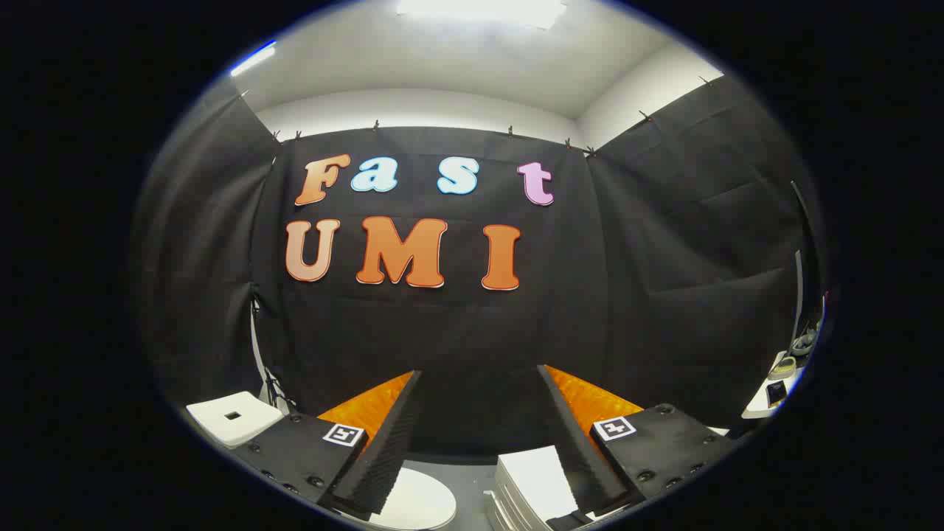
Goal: Open the toilet lid.
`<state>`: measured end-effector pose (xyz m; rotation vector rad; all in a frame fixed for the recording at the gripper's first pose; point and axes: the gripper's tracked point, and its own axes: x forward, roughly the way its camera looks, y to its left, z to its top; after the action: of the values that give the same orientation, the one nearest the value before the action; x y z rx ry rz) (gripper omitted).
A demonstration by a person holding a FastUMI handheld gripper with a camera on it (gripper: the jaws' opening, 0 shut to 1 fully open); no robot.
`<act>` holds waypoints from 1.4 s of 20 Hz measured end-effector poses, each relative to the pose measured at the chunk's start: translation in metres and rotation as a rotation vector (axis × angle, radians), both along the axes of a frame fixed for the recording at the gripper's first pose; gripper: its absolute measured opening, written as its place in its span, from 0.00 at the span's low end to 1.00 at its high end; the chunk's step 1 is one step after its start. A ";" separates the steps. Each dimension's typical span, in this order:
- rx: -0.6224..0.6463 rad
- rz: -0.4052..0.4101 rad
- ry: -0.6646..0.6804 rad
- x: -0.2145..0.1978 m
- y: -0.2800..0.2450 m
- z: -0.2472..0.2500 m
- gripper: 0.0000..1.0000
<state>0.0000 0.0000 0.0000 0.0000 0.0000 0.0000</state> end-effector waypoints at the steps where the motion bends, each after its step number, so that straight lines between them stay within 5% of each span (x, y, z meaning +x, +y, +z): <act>1: -0.010 -0.003 -0.003 -0.001 0.001 0.000 0.97; 17: -0.030 0.013 -0.001 -0.020 0.019 -0.019 0.98; 28: 0.119 -0.036 0.131 -0.029 0.036 -0.154 0.98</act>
<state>-0.0292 0.0362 -0.1537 0.1186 0.1309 -0.0357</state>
